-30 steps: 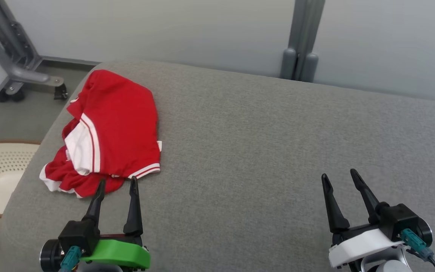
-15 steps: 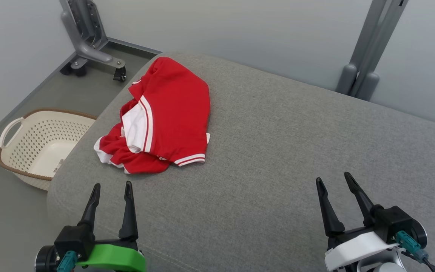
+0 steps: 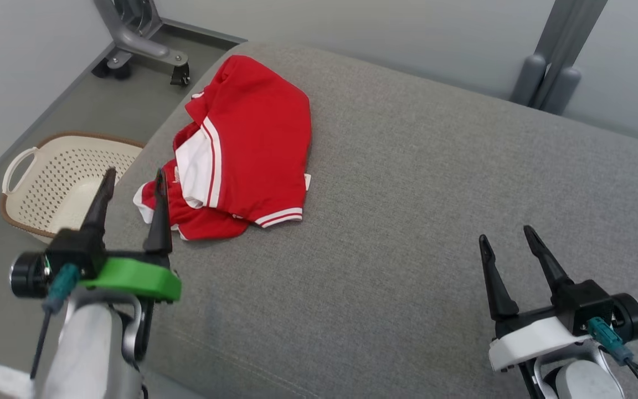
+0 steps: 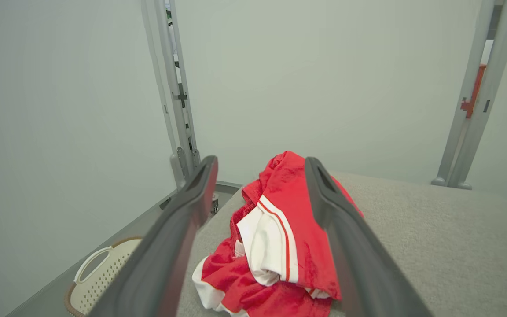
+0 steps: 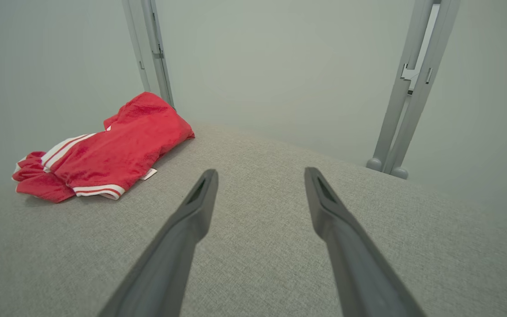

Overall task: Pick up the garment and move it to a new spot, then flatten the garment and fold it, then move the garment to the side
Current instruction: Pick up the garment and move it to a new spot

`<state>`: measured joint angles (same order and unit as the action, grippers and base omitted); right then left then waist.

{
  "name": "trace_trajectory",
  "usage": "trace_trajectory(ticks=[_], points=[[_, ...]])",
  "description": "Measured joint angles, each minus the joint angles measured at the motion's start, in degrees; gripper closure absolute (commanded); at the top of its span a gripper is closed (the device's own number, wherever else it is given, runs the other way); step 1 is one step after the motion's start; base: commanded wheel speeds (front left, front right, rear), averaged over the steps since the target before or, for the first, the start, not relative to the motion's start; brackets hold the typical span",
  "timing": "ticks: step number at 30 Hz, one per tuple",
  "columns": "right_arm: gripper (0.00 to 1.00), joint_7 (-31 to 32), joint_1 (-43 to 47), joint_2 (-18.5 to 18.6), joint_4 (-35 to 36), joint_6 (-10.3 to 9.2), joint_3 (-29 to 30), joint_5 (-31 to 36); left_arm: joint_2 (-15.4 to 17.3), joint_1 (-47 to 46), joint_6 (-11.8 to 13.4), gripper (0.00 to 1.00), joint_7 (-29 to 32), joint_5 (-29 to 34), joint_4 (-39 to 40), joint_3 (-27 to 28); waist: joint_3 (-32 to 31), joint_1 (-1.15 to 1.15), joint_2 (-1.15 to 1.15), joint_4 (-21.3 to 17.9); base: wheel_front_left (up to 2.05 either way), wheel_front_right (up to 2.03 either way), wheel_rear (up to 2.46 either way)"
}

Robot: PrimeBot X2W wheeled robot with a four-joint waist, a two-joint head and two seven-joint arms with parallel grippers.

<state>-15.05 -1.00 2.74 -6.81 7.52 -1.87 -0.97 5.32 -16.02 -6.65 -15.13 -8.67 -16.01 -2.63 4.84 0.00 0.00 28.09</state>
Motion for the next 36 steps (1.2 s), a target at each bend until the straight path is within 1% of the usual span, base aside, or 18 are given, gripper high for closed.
trace_trajectory(ticks=[3, 5, 8, 12, 14, 16, 18, 20, 24, 28, 34, 35, 36], points=[[0.0, -0.01, -1.86, 0.03, 0.19, 0.01, 0.53, 2.5, 2.4, -9.74, -0.48, 0.0, 0.0, -0.89, -6.95, -1.68, 2.64, 0.0, 0.0, -0.56, 0.0, 0.0, 0.0], [0.0, -0.01, -2.99, 0.67, 0.21, 0.01, 1.23, 3.3, 4.28, -17.21, -0.65, 0.0, 0.63, -1.66, -12.61, -3.9, 4.52, 0.0, 0.0, -1.02, 0.0, 0.0, 0.0], [0.0, 0.0, -4.83, 1.85, 0.49, 0.01, 2.1, 4.0, 6.26, -26.08, -0.75, 0.0, 7.84, -5.97, -20.65, -9.07, 7.06, 0.0, 0.0, -1.79, 0.0, 0.0, 0.0], [0.0, -0.01, -6.93, 2.85, 0.97, 0.01, 1.96, 4.55, 9.51, -36.76, -0.74, 0.0, 18.27, -12.3, -29.03, -12.49, 10.19, 0.0, 0.0, -3.27, 0.0, 0.0, 0.0], [0.0, 0.0, -7.56, 3.08, 1.24, 0.01, 2.41, 4.68, 10.31, -39.64, -0.74, 0.0, 23.23, -13.85, -32.29, -14.89, 11.46, 0.0, 0.0, -4.1, 0.0, 0.0, 0.0], [0.0, -0.01, -7.82, 3.25, 1.6, 0.01, 2.83, 4.72, 10.26, -41.39, -0.75, 0.0, 28.22, -15.71, -35.12, -18.11, 12.82, 0.0, 0.0, -5.01, 0.0, 0.0, 0.0], [0.0, 0.0, -7.86, 3.3, 1.6, 0.01, 3.09, 4.77, 10.31, -42.2, -0.75, 0.0, 31.39, -16.79, -37.16, -20.38, 13.98, 0.0, 0.0, -5.76, 0.0, 0.0, 0.0], [0.0, 0.0, -7.99, 3.27, 1.71, 0.01, 3.08, 4.93, 10.49, -42.53, -0.74, 0.0, 32.64, -18.35, -38.71, -21.72, 15.04, 0.0, 0.0, -6.43, 0.0, 0.0, 0.0], [0.0, -0.01, -8.95, 3.33, 2.12, 0.01, 3.5, 5.23, 11.16, -42.96, -0.74, 0.0, 32.19, -20.11, -43.06, -22.76, 17.14, 0.0, 0.0, -7.65, 0.0, 0.0, 0.0], [0.0, -0.01, -9.43, 3.65, 2.64, 0.01, 3.82, 5.45, 10.33, -42.87, -0.74, 0.0, 32.1, -22.04, -45.89, -23.87, 18.77, 0.0, 0.0, -8.3, 0.0, 0.0, 0.0], [0.0, -0.01, -9.7, 4.21, 2.8, 0.01, 3.71, 5.58, 9.7, -42.74, -0.75, 0.0, 29.8, -24.27, -47.68, -25.88, 19.7, 0.0, 0.0, -8.3, 0.0, 0.0, 0.0], [0.0, -0.01, -9.73, 4.21, 2.78, 0.01, 3.58, 5.58, 9.68, -42.74, -0.75, 0.01, 29.38, -24.7, -47.82, -26.32, 19.56, 0.0, 0.0, -8.23, 0.0, 0.0, 0.0], [0.0, -0.01, -9.78, 4.2, 2.76, 0.01, 3.48, 5.58, 9.69, -42.73, -0.74, 0.42, 28.59, -25.01, -47.87, -26.77, 19.41, 0.0, 0.0, -8.17, 0.0, 0.0, 0.0]])
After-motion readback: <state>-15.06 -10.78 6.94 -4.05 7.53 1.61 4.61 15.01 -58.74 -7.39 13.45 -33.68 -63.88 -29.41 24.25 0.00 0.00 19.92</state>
